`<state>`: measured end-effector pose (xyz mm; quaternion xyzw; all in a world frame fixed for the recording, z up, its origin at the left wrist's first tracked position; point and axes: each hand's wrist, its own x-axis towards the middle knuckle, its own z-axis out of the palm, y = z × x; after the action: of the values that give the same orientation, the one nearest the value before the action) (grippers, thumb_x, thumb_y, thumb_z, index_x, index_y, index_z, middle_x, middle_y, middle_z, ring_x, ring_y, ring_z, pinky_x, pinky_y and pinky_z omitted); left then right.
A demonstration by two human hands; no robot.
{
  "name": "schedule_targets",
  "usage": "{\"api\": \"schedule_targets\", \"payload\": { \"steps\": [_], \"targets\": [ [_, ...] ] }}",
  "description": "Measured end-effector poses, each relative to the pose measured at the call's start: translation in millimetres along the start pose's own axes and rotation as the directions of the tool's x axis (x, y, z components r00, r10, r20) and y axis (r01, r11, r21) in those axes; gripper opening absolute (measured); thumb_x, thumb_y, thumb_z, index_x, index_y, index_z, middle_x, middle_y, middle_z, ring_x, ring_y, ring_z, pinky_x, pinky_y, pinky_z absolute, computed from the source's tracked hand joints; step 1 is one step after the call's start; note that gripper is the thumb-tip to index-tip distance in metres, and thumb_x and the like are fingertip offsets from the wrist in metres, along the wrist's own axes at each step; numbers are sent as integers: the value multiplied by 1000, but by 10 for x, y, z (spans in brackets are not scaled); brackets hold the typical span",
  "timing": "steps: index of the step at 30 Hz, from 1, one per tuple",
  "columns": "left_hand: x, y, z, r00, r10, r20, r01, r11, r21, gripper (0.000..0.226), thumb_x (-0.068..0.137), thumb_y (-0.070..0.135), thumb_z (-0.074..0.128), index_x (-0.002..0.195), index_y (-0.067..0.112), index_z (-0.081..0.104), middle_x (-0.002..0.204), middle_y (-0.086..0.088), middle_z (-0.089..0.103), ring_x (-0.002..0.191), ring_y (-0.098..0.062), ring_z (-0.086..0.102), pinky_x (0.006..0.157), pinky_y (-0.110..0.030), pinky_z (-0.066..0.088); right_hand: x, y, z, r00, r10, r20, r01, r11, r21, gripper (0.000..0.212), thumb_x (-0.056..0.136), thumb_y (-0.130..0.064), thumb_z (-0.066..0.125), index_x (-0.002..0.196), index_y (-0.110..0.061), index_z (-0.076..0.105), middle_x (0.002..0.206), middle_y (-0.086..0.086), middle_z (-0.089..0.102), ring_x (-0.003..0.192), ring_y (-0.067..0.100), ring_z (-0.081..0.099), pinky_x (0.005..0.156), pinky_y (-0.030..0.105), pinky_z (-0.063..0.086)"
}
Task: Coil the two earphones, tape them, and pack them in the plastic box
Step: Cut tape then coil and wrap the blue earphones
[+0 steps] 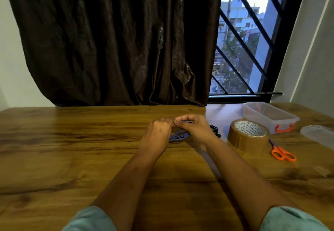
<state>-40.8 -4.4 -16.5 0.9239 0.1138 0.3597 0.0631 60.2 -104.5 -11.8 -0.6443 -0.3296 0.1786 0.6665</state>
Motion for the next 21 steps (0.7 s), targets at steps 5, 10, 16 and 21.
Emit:
{"api": "schedule_targets", "payload": {
  "steps": [5, 10, 16, 21],
  "targets": [
    [1, -10, 36, 999, -36, -36, 30, 990, -141, 22, 93, 17, 51, 107, 16, 67, 98, -8, 69, 90, -23, 63, 74, -35, 49, -44, -59, -7, 999, -54, -10, 54, 998, 15, 9, 81, -3, 69, 82, -12, 71, 82, 6, 71, 80, 18, 67, 80, 30, 55],
    [33, 9, 77, 971, -240, 2, 213, 857, -469, 17, 88, 14, 62, 101, 12, 73, 94, -1, 74, 82, -9, 66, 73, -25, 52, -52, -55, -7, 996, -88, -10, 89, 996, 7, 9, 82, -3, 67, 86, -11, 69, 83, 6, 70, 78, 13, 67, 70, 20, 55],
    [52, -20, 88, 837, -399, 374, 493, 256, -831, 20, 90, 4, 57, 107, -1, 66, 81, -3, 70, 63, -5, 60, 56, -16, 49, -18, 18, -43, 995, -96, 18, 95, 995, 35, 12, 84, -2, 65, 85, -13, 70, 85, 9, 72, 85, 20, 68, 83, 32, 55],
    [49, -41, 61, 778, -417, 470, 543, 69, -837, 14, 89, 3, 57, 97, 5, 69, 75, 2, 71, 60, -3, 61, 56, -15, 51, 5, 67, -2, 989, -138, 49, 137, 990, 18, 19, 90, -6, 58, 84, -18, 72, 88, 8, 72, 90, 25, 68, 85, 38, 54]
  ]
}}
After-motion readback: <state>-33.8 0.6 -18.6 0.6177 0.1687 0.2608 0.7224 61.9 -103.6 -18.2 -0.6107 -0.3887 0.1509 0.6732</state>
